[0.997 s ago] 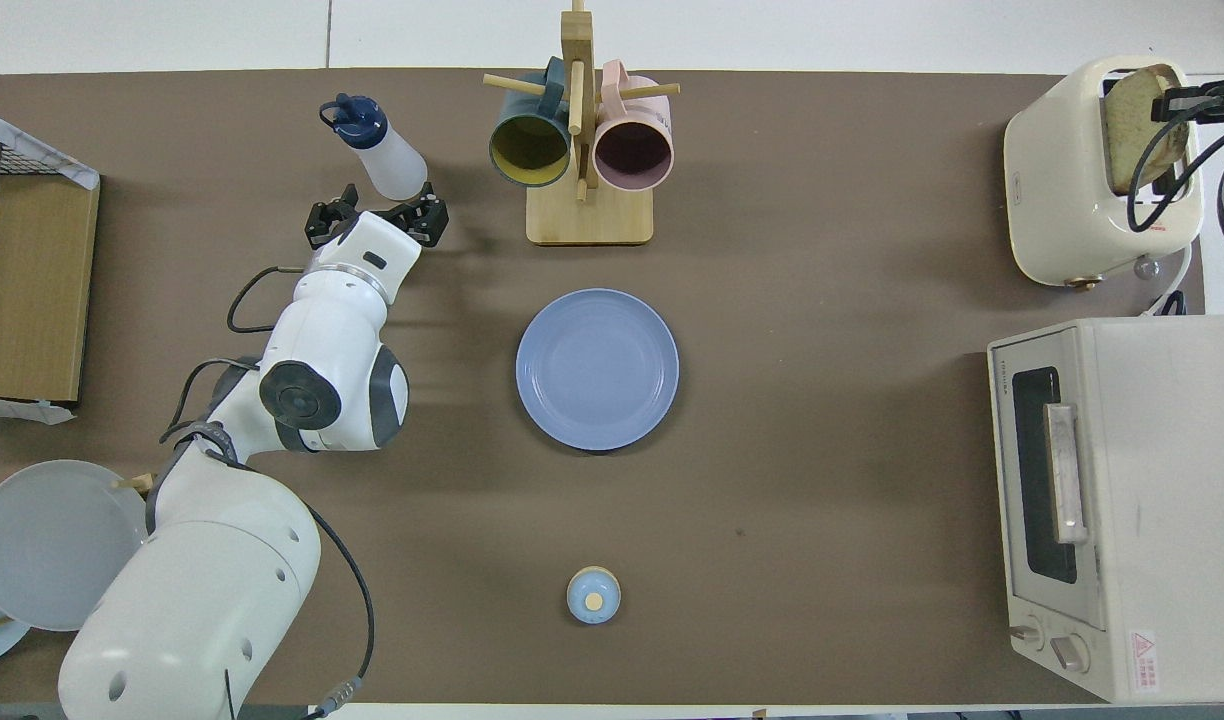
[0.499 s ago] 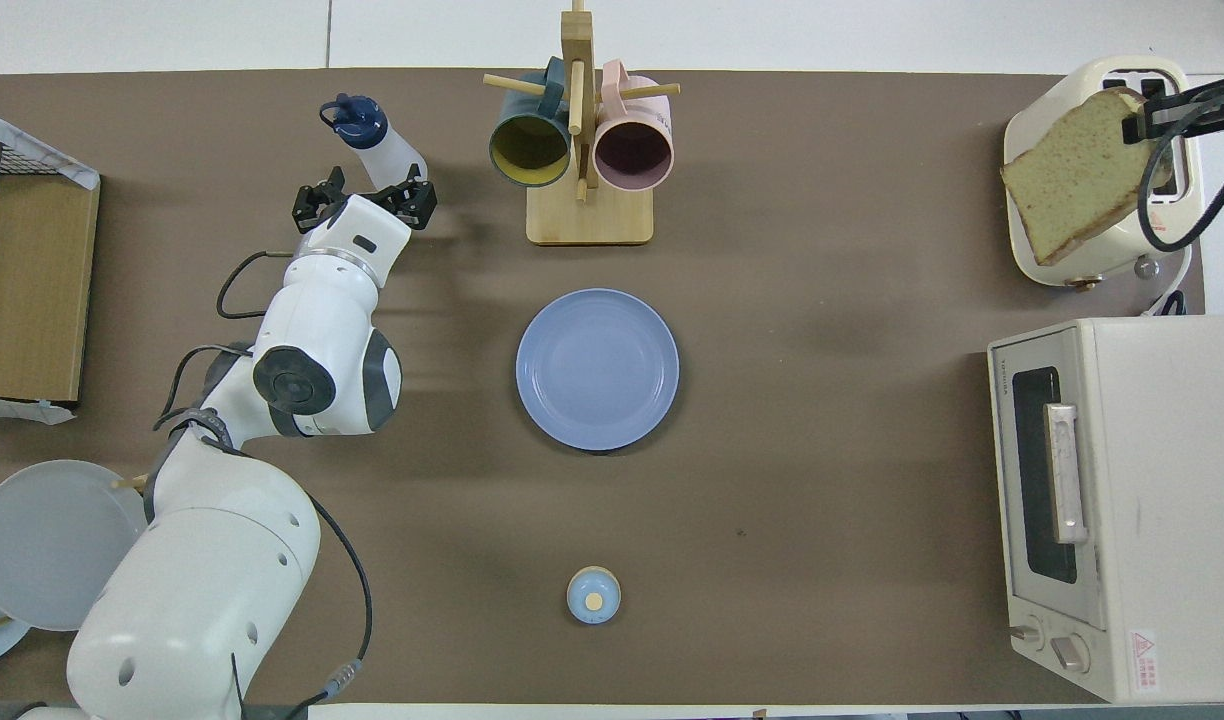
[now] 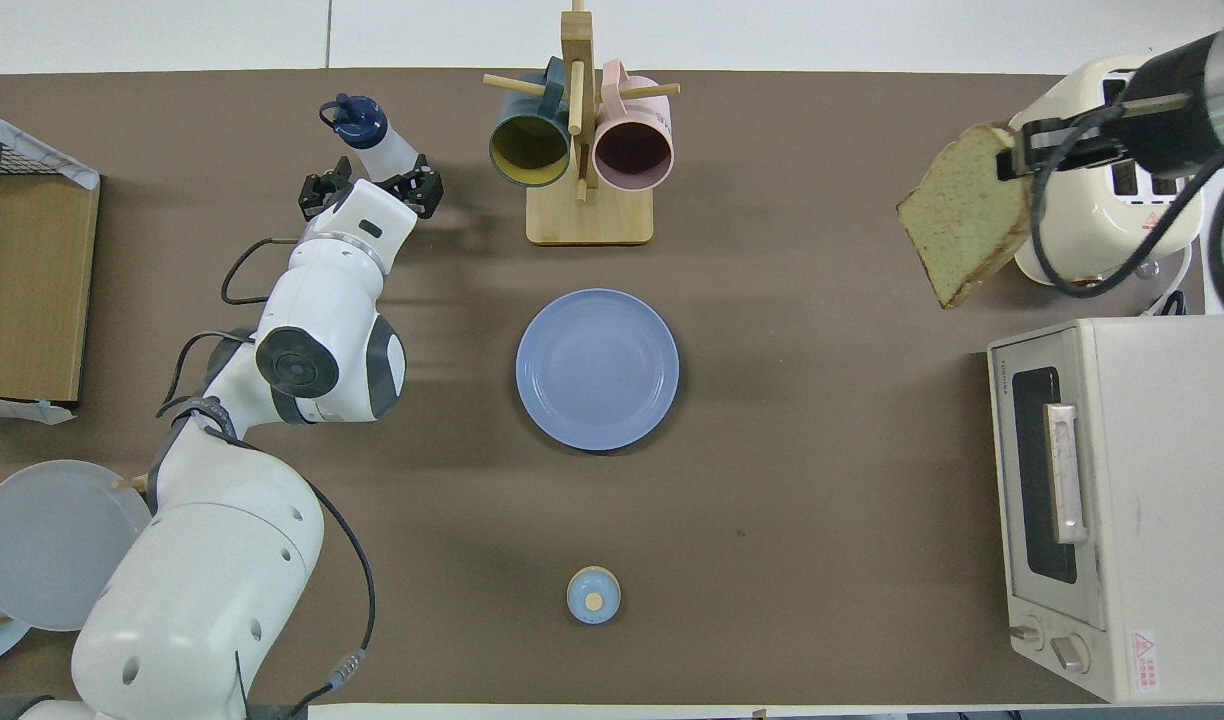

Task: Put bread on plate and add seasoning
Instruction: 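Carry the bread slice with the right gripper onto the blue plate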

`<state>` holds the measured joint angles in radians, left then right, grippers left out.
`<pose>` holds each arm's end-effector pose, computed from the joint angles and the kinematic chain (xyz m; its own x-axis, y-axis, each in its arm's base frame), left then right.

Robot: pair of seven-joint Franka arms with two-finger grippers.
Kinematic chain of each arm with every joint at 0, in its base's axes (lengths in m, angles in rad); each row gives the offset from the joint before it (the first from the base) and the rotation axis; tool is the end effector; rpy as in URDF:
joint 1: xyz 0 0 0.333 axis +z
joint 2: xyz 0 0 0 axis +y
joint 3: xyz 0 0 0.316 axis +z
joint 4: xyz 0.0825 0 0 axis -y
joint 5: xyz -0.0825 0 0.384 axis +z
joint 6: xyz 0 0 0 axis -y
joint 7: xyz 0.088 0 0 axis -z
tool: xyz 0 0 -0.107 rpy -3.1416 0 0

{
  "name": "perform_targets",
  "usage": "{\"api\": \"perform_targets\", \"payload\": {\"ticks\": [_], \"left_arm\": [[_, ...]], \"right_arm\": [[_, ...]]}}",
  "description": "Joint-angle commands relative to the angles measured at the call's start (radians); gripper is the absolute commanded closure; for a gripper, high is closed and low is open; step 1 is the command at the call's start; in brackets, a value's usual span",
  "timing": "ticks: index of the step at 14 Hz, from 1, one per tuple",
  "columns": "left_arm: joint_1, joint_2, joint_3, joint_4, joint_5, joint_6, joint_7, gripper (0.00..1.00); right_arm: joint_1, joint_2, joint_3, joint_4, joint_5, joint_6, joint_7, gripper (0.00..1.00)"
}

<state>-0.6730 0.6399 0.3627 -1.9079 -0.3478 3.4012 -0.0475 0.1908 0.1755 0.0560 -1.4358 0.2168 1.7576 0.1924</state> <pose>0.6437 -0.2026 0.2881 0.6097 -0.0152 0.7925 -0.0686 -0.9971 0.0336 0.6033 0.1684 0.6060 0.9953 0.0159 0.0958 0.0393 -0.9681 -0.2473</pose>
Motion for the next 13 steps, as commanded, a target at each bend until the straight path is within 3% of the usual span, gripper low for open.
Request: {"api": "perform_targets", "payload": {"ticks": [1, 2, 4, 9, 10, 11, 13], "left_arm": [[-0.002, 0.038, 0.012, 0.043, -0.014, -0.016, 0.005, 0.0], [0.0, 0.046, 0.012, 0.05, -0.016, -0.019, 0.005, 0.0], [0.015, 0.049, 0.012, 0.073, -0.014, -0.032, 0.001, 0.0], [0.016, 0.067, 0.012, 0.086, -0.014, -0.051, 0.0, 0.0], [0.016, 0.082, 0.012, 0.089, -0.016, -0.045, -0.003, 0.0], [0.006, 0.148, 0.012, 0.133, -0.034, -0.024, -0.003, 0.0], [0.016, 0.172, 0.01, 0.179, -0.072, 0.001, -0.003, 0.0]], "right_arm": [[0.115, -0.137, 0.001, -0.278, 0.027, 0.197, 0.181, 1.0], [0.149, -0.166, 0.001, -0.384, 0.061, 0.303, 0.183, 1.0], [0.2, -0.18, 0.001, -0.503, 0.13, 0.46, 0.196, 1.0], [0.308, -0.079, 0.001, -0.592, 0.133, 0.816, 0.328, 1.0], [0.315, -0.055, 0.001, -0.598, 0.133, 0.856, 0.329, 1.0], [0.329, -0.045, 0.001, -0.604, 0.133, 0.865, 0.331, 1.0], [0.334, -0.044, 0.001, -0.632, 0.133, 0.899, 0.323, 1.0]]}}
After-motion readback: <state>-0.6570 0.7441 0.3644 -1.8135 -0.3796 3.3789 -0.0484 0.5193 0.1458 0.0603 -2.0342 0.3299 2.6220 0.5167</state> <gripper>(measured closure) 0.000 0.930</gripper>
